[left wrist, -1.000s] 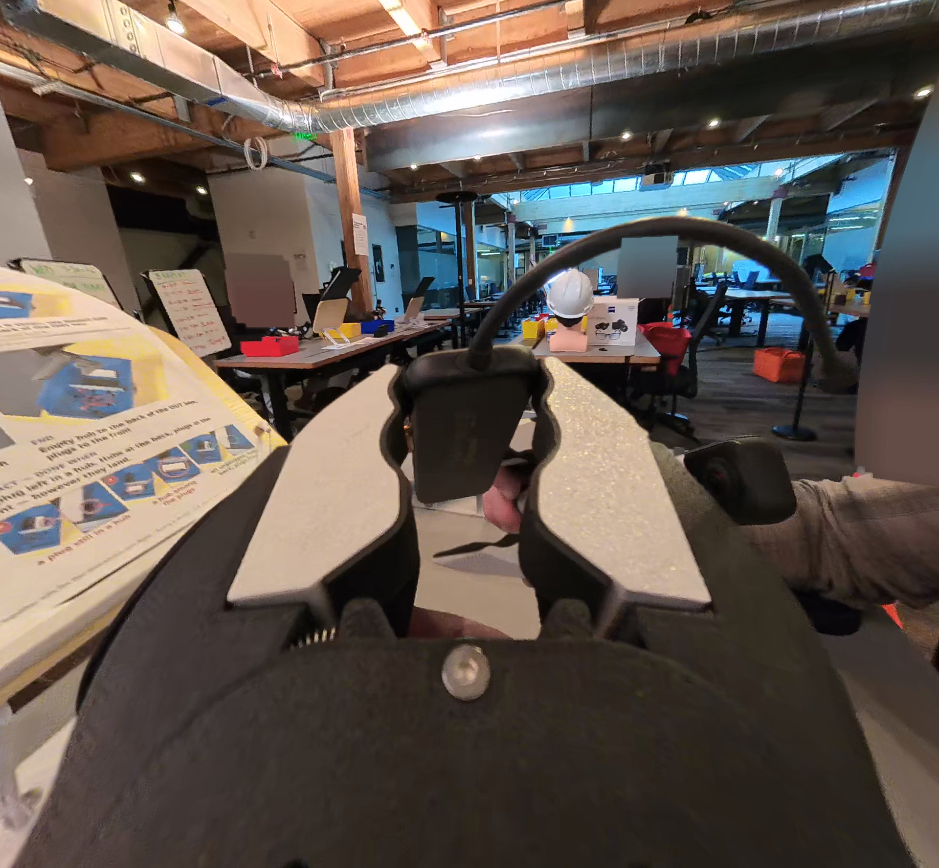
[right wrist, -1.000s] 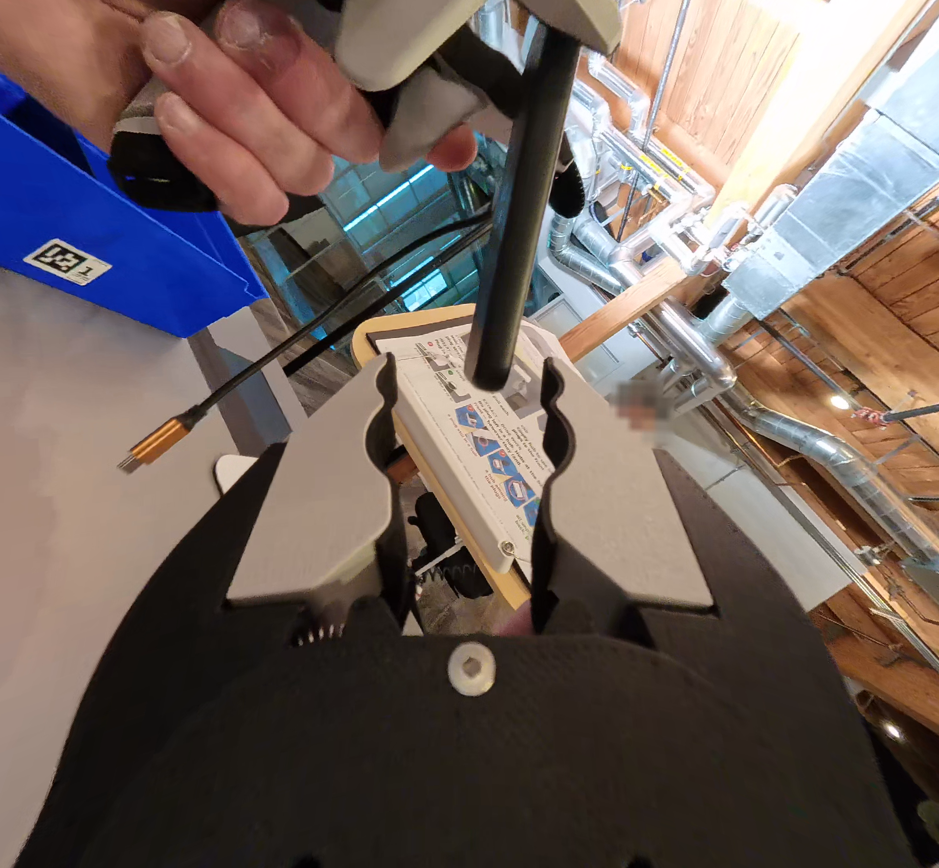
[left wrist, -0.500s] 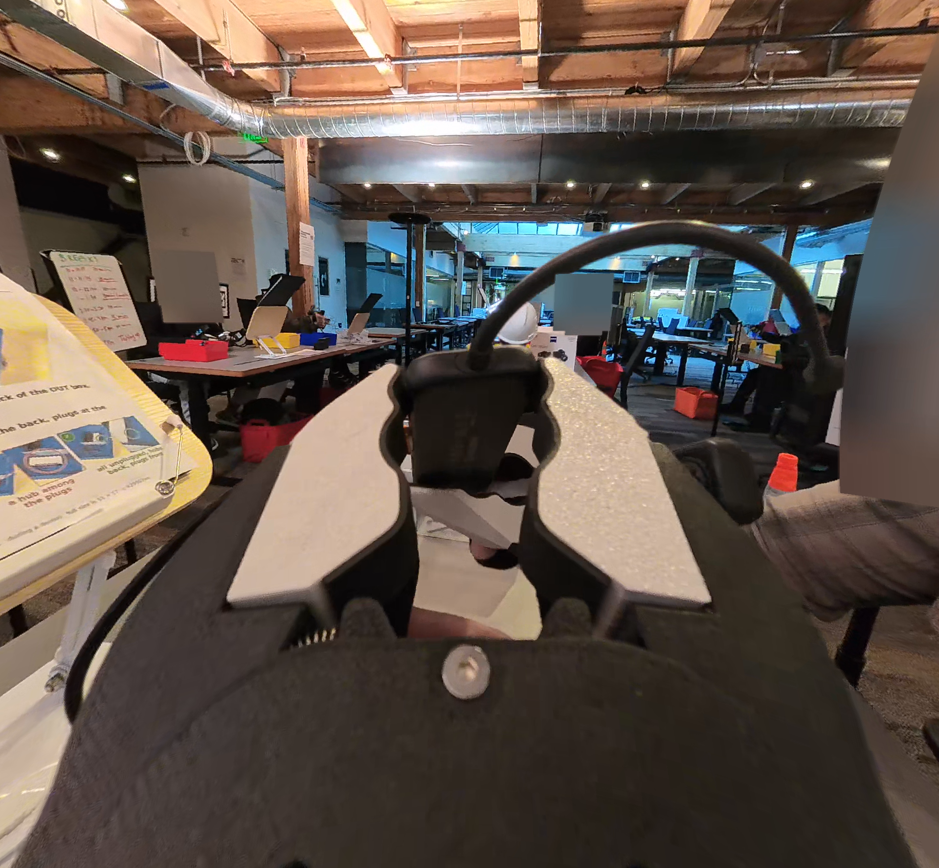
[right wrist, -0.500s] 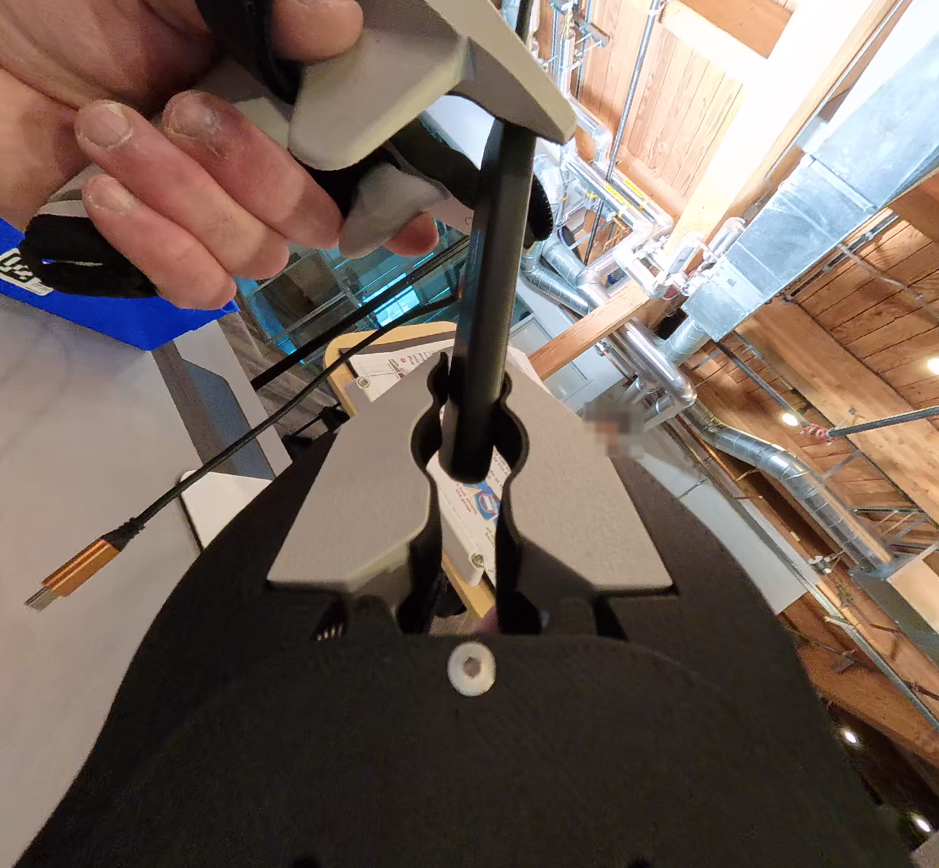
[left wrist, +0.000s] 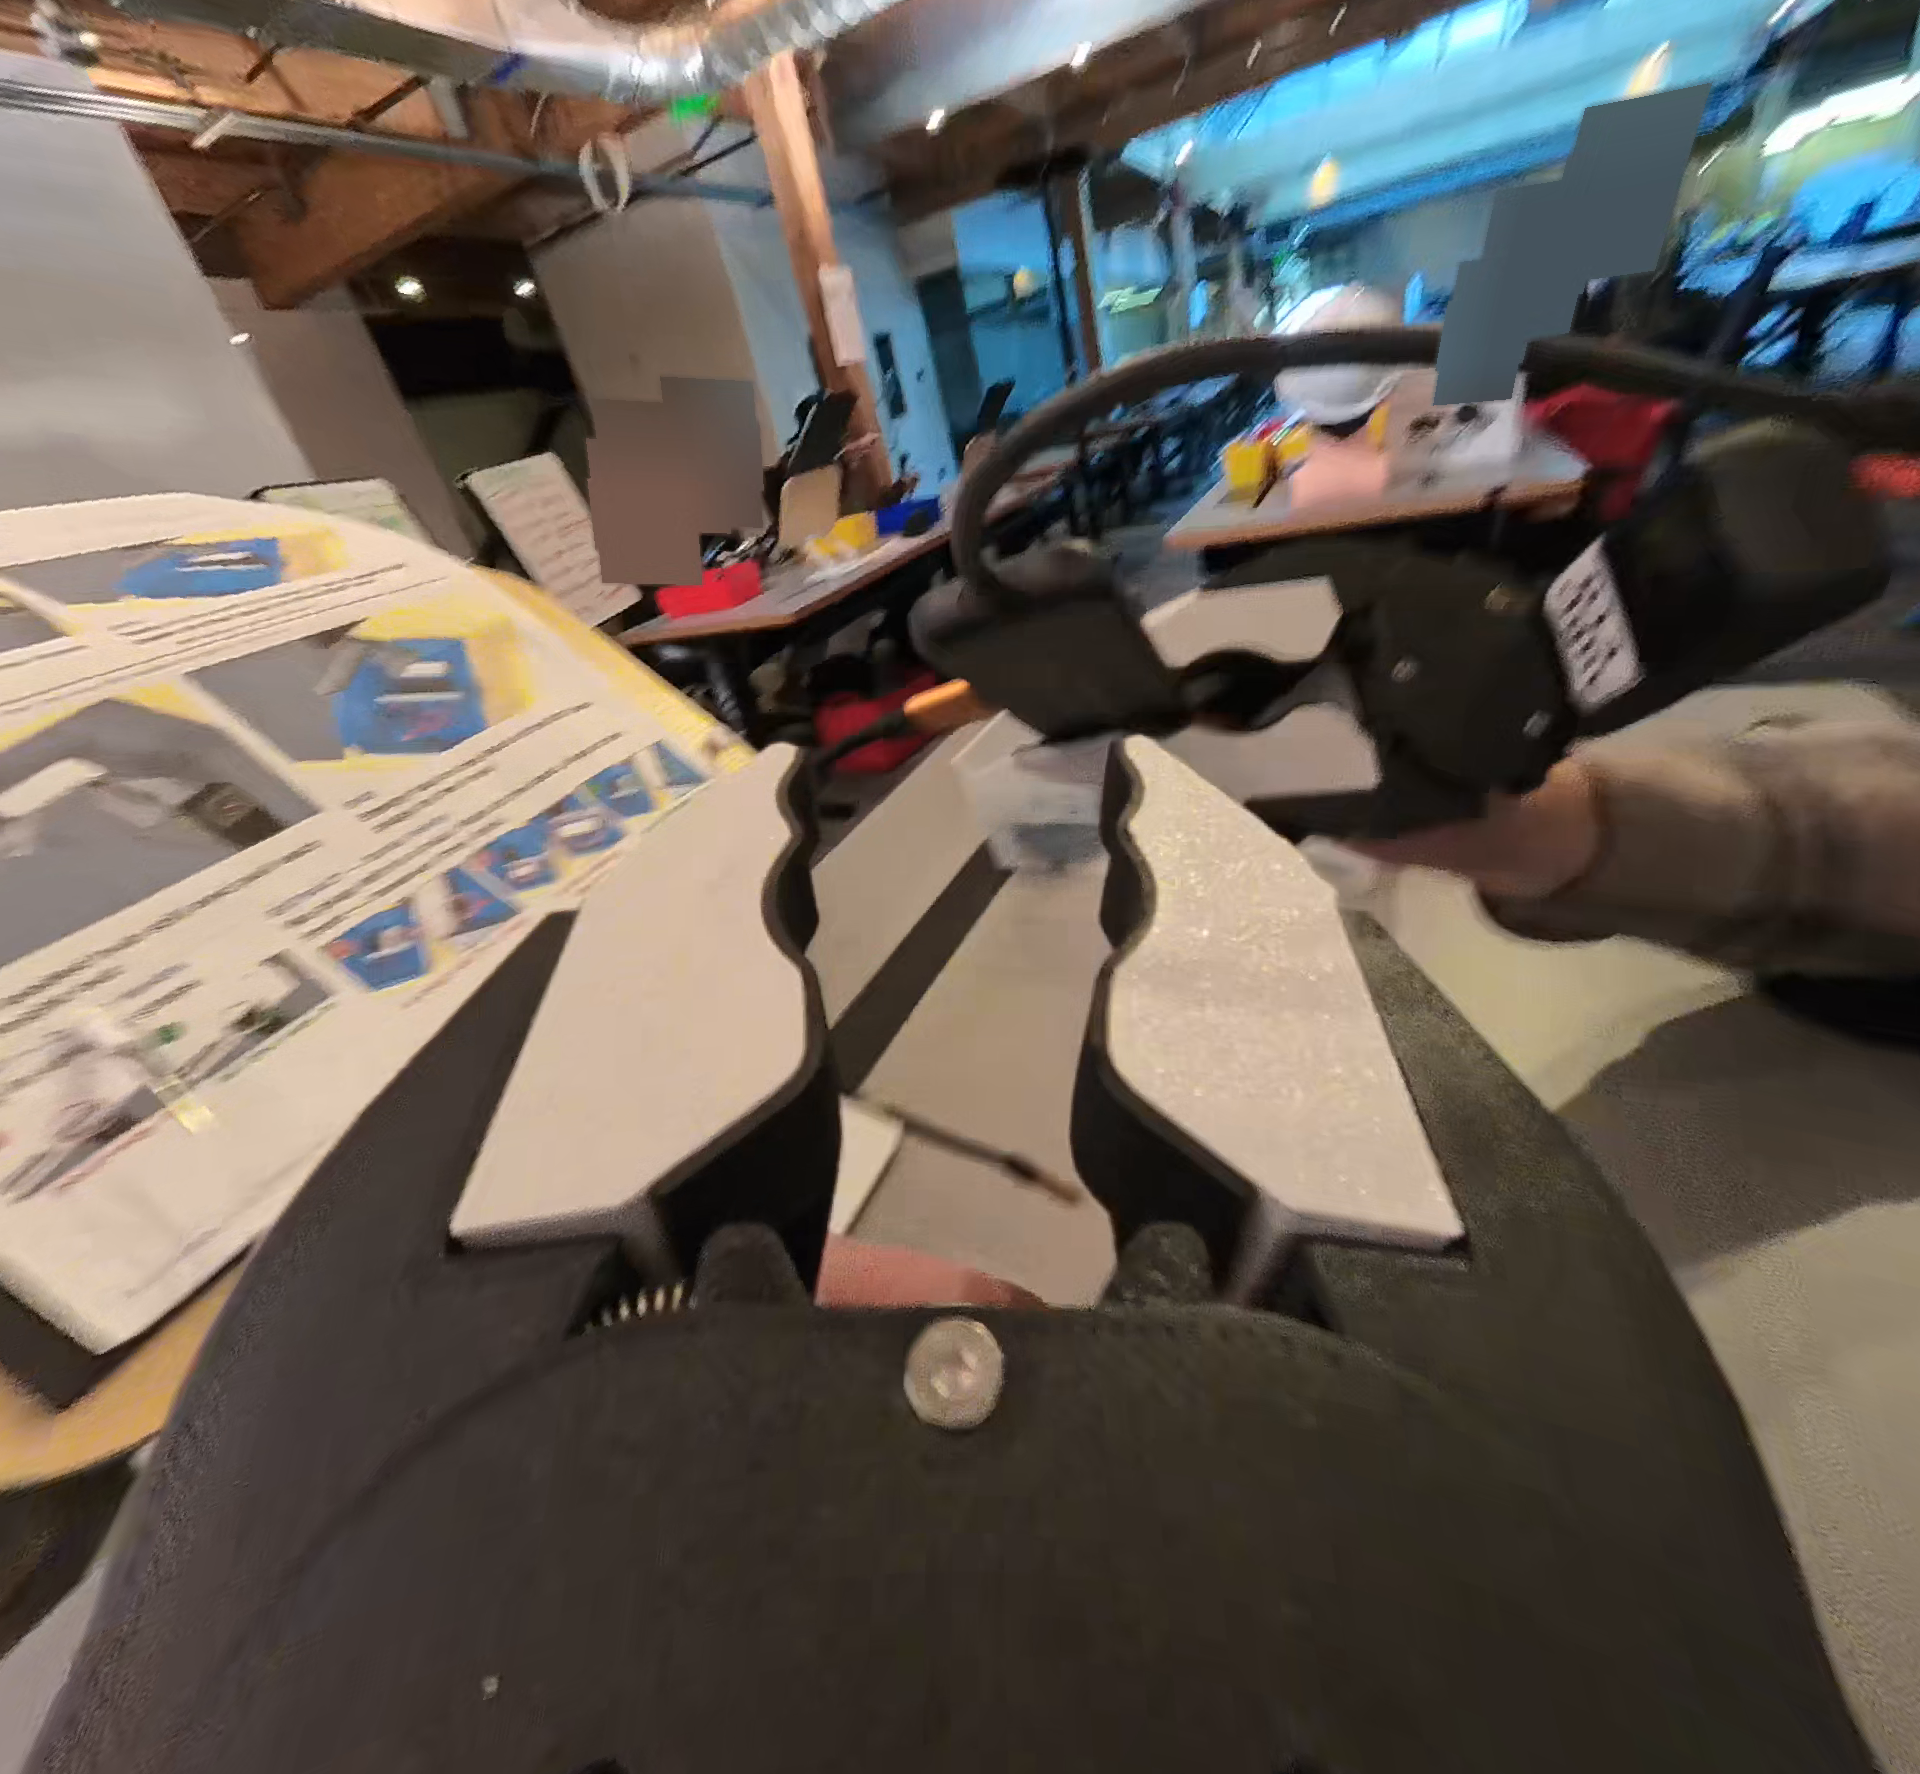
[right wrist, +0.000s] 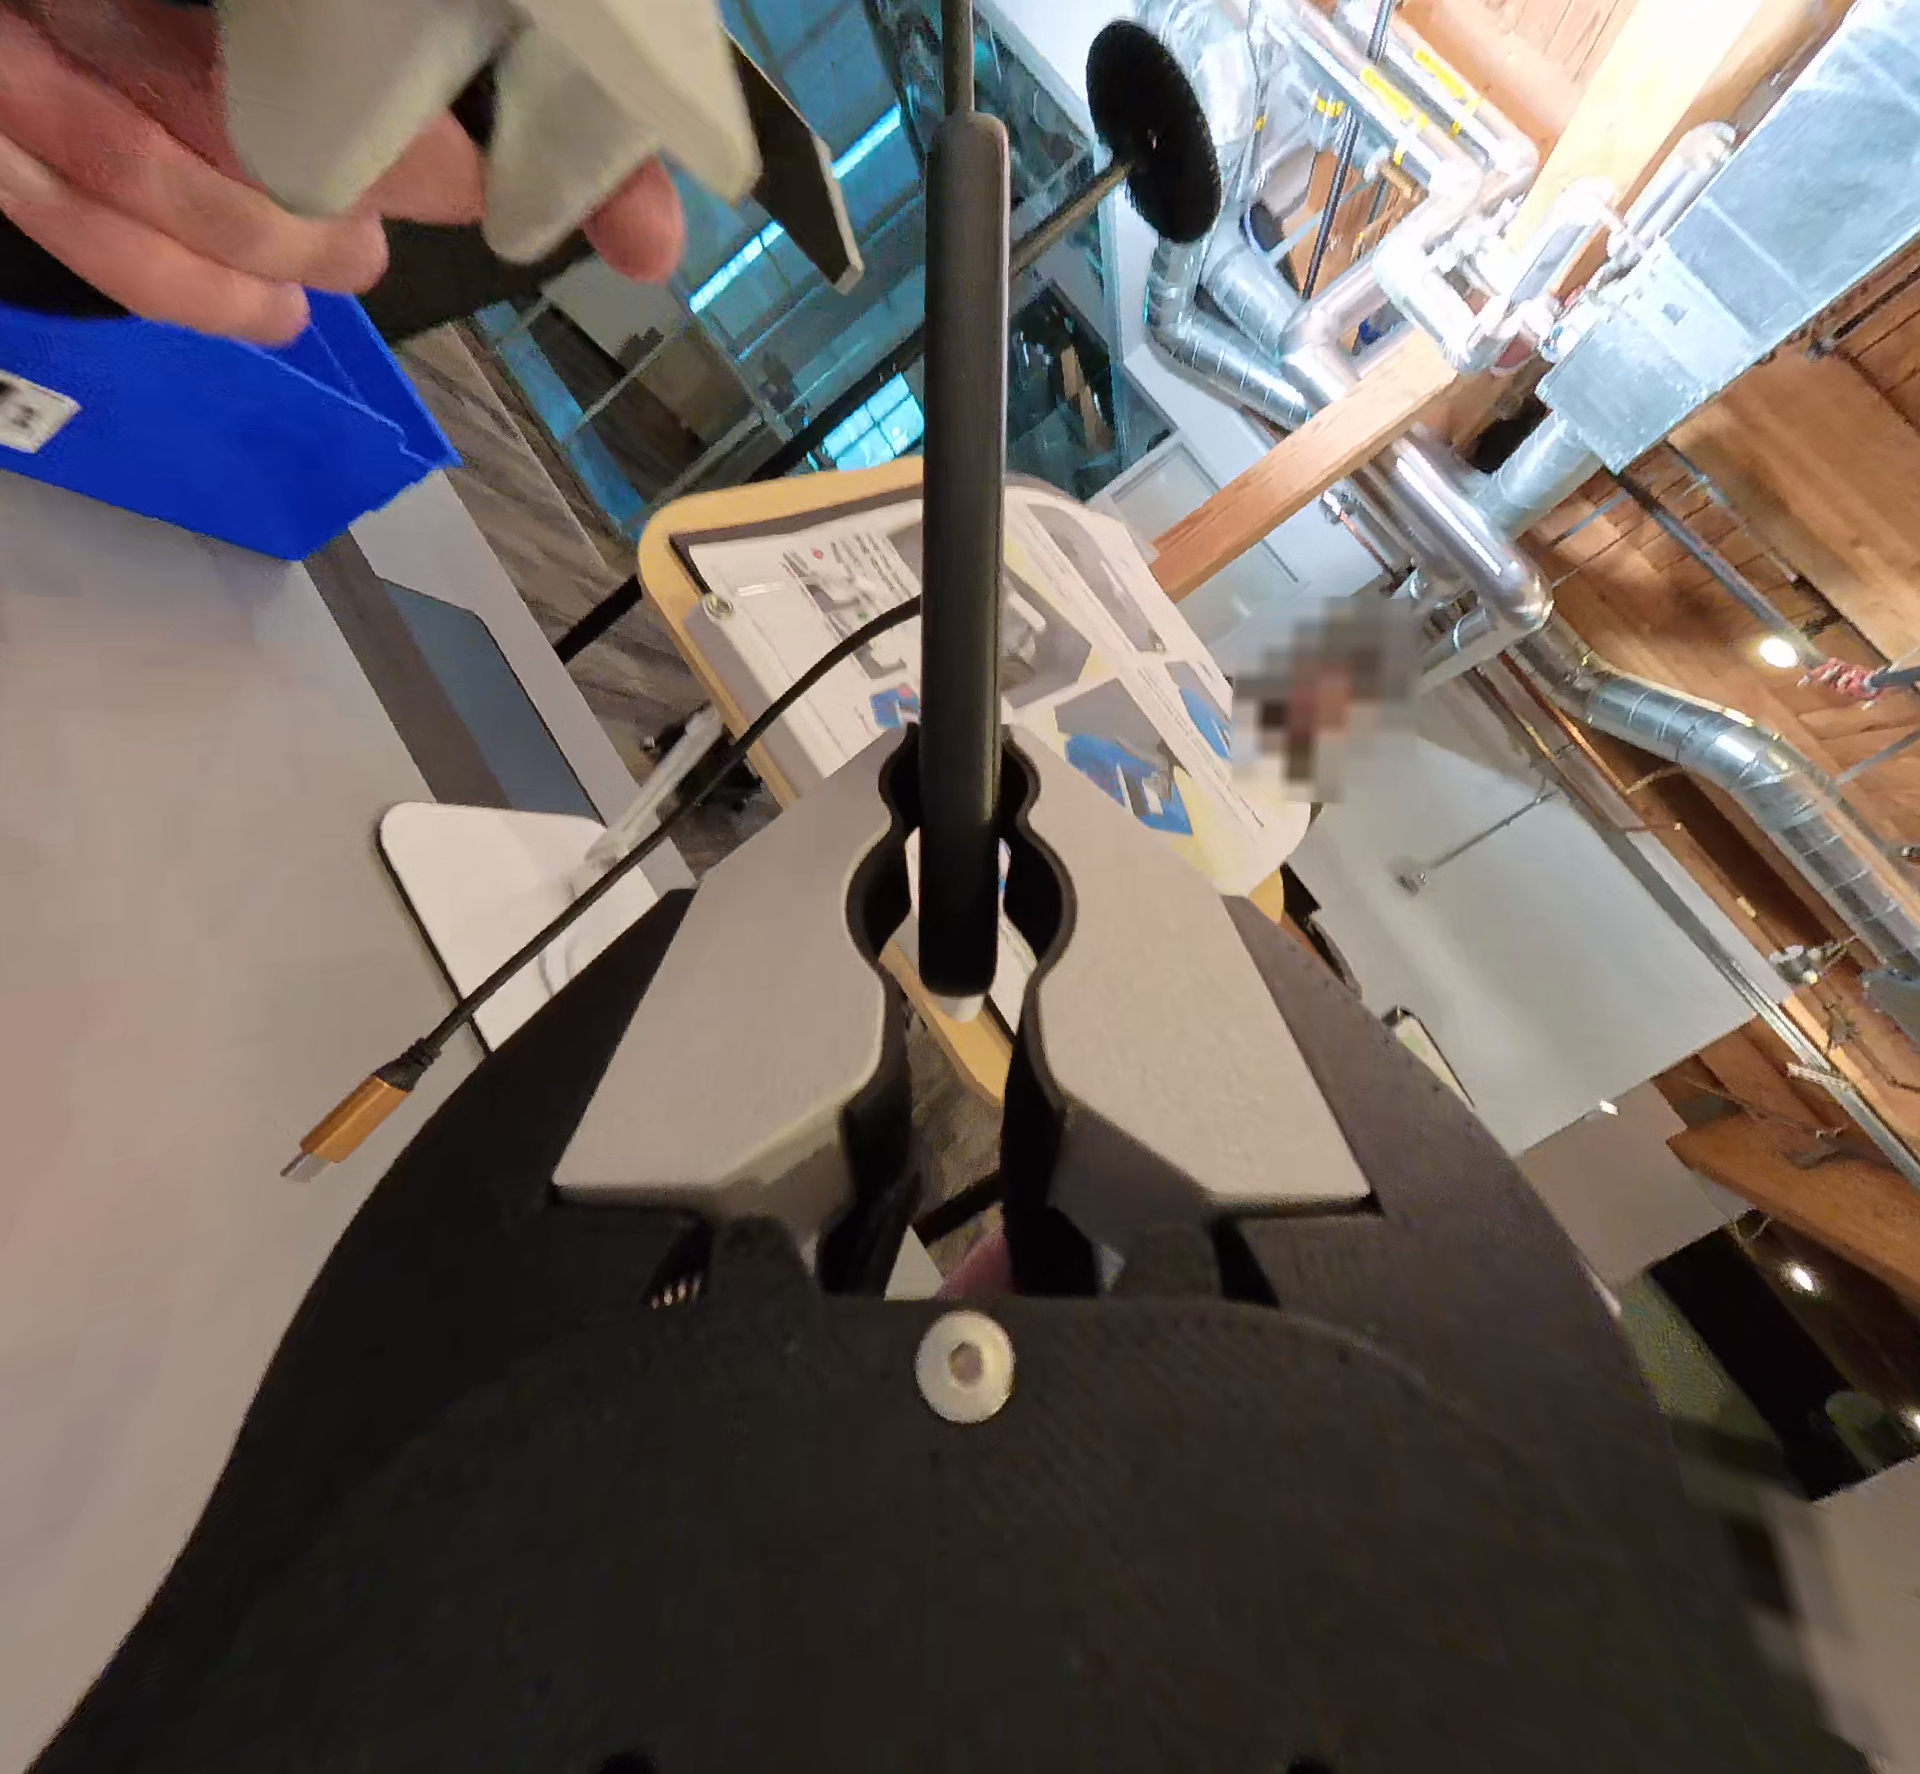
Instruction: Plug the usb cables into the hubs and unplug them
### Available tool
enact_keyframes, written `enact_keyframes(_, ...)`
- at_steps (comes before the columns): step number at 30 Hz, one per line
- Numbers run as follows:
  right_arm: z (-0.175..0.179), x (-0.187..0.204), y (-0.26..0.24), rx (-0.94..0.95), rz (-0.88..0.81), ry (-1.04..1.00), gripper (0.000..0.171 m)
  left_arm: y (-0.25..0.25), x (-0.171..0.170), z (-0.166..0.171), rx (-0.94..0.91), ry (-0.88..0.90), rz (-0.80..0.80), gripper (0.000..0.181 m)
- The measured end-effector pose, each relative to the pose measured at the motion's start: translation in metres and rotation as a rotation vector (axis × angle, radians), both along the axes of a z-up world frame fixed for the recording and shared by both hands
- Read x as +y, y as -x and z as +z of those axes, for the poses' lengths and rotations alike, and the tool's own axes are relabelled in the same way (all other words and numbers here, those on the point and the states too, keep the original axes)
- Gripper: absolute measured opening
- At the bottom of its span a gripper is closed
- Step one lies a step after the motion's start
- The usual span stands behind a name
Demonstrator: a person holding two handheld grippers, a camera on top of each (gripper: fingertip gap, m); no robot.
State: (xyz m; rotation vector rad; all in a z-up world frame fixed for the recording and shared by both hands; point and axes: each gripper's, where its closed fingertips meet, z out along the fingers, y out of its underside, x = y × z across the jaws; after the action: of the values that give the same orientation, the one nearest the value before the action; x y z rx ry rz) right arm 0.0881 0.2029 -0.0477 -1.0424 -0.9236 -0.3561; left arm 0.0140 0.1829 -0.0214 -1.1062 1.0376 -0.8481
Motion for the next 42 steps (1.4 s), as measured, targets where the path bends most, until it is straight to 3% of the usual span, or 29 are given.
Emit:
enact_keyframes(6,0.000,0.022,-0.038,-0.150,-0.197,0.016,0.009,0.048,0.029,0.025,0.066,-0.113,0.263,0.049)
enact_keyframes(9,0.000,0.025,-0.047,-0.337,-0.325,-0.071,0.009,0.069,0.024,0.049,0.116,-0.208,0.408,0.049)
enact_keyframes(12,-0.007,0.026,-0.043,-0.460,-0.381,-0.087,0.009,0.068,0.004,0.056,0.202,-0.271,0.442,0.053)
enact_keyframes(16,-0.030,0.026,-0.028,-0.582,-0.389,-0.027,0.009,0.046,-0.009,0.036,0.408,-0.387,0.483,0.055)
enact_keyframes(21,-0.057,0.022,-0.009,-0.660,-0.353,0.062,0.009,0.016,0.000,-0.013,0.669,-0.529,0.517,0.055)
enact_keyframes(32,-0.066,0.008,0.012,-0.659,-0.298,0.131,0.009,-0.007,0.026,-0.083,0.890,-0.582,0.457,0.057)
enact_keyframes(42,-0.060,-0.002,0.019,-0.621,-0.265,0.156,0.009,-0.016,0.036,-0.091,0.853,-0.735,0.475,0.015)
